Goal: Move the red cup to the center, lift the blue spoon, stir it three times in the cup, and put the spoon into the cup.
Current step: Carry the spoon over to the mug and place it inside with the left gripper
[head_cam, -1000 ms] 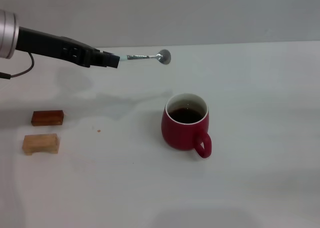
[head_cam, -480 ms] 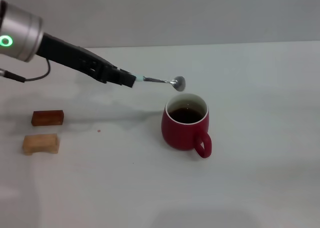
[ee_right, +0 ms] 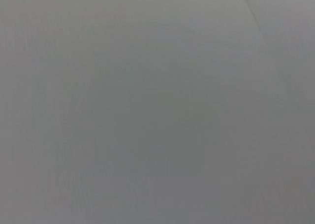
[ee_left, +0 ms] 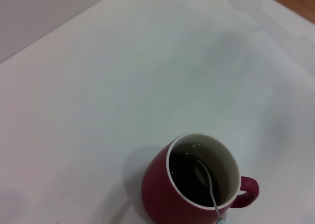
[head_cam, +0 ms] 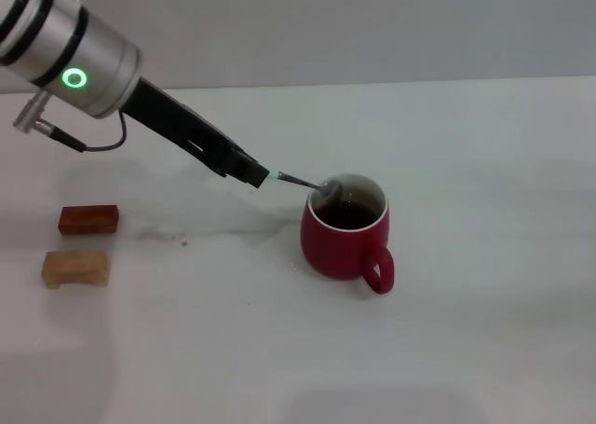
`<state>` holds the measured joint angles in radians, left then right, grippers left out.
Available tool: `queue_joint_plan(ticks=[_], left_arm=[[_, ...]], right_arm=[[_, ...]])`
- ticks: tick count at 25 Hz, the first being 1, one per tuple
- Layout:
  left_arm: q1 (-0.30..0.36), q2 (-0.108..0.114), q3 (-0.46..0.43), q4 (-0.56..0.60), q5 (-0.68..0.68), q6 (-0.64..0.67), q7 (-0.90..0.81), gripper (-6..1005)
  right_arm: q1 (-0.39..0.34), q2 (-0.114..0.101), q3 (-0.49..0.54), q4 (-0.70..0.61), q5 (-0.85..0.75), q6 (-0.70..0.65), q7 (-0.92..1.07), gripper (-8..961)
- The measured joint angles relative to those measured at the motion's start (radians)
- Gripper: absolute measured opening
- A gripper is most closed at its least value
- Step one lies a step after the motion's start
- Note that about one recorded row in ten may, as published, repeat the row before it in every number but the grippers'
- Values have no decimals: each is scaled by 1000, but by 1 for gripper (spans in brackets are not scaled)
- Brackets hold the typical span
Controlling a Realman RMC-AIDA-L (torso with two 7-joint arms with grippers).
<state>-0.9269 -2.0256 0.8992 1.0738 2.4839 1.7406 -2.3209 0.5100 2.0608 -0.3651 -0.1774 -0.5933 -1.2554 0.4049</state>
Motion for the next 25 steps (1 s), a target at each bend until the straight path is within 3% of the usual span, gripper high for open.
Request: queue_joint_plan(ticks=[13, 25], left_arm=[[-25, -26, 57, -20, 34, -22, 9, 144], [-33, -31, 97, -44, 35, -91, 12, 144]], right_arm=[[8, 0, 0, 4, -2, 43, -11, 389], [13, -3, 0, 13, -2, 47, -12, 390]])
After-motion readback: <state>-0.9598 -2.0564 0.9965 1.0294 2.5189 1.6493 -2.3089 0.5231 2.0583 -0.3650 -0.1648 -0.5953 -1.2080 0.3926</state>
